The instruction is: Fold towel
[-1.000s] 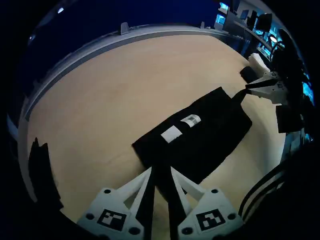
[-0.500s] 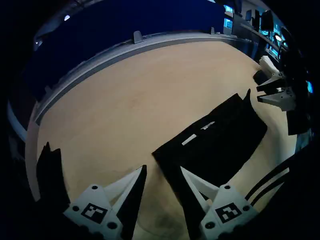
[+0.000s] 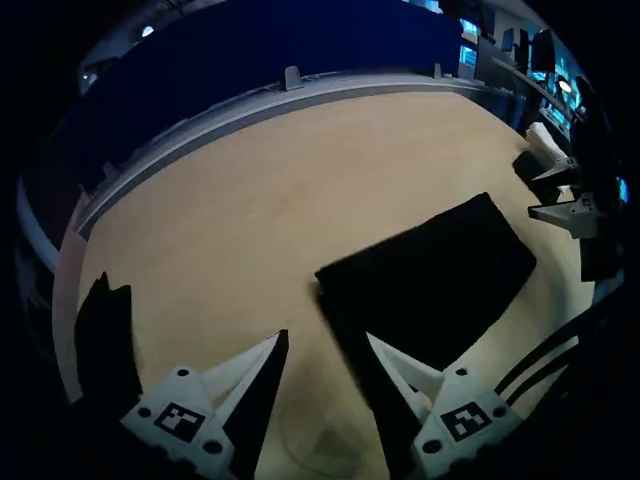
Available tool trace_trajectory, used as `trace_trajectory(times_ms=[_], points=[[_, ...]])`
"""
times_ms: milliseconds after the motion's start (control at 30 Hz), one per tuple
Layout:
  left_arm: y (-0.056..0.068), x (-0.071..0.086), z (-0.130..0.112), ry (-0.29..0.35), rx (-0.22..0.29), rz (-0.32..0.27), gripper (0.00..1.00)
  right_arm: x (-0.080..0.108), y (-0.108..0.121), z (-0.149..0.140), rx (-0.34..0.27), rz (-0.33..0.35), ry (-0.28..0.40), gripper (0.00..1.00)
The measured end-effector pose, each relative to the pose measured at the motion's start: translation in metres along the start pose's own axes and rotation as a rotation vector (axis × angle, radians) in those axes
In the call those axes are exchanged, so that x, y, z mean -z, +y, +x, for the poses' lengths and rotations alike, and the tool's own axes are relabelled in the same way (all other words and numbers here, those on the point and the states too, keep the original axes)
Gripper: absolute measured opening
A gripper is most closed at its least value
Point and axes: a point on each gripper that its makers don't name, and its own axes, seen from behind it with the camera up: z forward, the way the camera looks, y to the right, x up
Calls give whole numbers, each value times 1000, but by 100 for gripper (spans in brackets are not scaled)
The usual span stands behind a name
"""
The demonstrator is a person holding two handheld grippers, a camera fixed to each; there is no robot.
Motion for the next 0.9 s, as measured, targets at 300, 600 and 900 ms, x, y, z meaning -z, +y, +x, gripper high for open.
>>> trace_trajectory(times_ms=[300,600,900], points=[[6,8,-8,4,26,-10,67,7,-1,-5,-3,6,-2,93],[14,20,-25,3,39,-18,87,22,-12,-18,12,17,-11,93],[17,35,-46,1,88,-15,99,33,-27,-38,8,38,-24,93]])
